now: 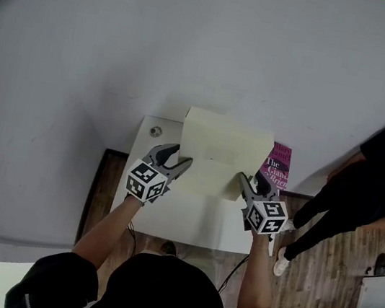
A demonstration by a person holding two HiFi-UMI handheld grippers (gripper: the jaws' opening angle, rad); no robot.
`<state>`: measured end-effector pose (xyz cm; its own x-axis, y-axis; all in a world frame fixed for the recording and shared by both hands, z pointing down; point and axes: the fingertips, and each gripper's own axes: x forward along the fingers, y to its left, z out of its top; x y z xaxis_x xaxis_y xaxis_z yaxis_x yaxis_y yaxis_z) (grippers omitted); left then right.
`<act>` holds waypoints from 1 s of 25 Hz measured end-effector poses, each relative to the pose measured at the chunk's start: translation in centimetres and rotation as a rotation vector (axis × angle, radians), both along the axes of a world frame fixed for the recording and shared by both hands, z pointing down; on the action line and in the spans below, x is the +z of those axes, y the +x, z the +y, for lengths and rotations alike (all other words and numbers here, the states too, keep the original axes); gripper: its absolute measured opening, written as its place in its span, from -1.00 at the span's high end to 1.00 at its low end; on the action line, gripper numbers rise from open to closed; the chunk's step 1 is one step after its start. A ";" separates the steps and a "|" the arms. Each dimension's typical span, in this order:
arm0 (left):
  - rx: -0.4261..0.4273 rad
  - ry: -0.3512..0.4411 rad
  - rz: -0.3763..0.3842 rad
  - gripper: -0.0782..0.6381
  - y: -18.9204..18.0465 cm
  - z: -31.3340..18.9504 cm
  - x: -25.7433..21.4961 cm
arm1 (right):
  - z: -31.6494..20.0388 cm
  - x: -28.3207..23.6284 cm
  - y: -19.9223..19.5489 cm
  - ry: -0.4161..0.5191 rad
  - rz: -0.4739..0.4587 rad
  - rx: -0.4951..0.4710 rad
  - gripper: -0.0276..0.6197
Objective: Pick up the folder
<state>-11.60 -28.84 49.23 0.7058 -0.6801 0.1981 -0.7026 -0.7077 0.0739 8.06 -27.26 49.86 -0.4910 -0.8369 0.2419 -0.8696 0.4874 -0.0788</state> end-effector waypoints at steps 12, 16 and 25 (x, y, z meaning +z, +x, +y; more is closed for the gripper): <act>0.007 0.002 -0.001 0.11 0.2 0.0 0.1 | 0.1 0.1 0.2 0.000 0.002 0.003 0.22; 0.007 0.004 -0.002 0.11 0.2 -0.1 0.0 | 0.1 0.0 0.2 0.001 -0.001 -0.003 0.22; 0.004 0.004 -0.002 0.11 0.2 0.1 -0.2 | 0.0 -0.2 0.2 0.004 -0.005 -0.012 0.22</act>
<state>-11.36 -28.77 49.00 0.7080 -0.6782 0.1971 -0.7002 -0.7106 0.0700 8.31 -27.23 49.65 -0.5025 -0.8318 0.2359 -0.8631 0.4985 -0.0806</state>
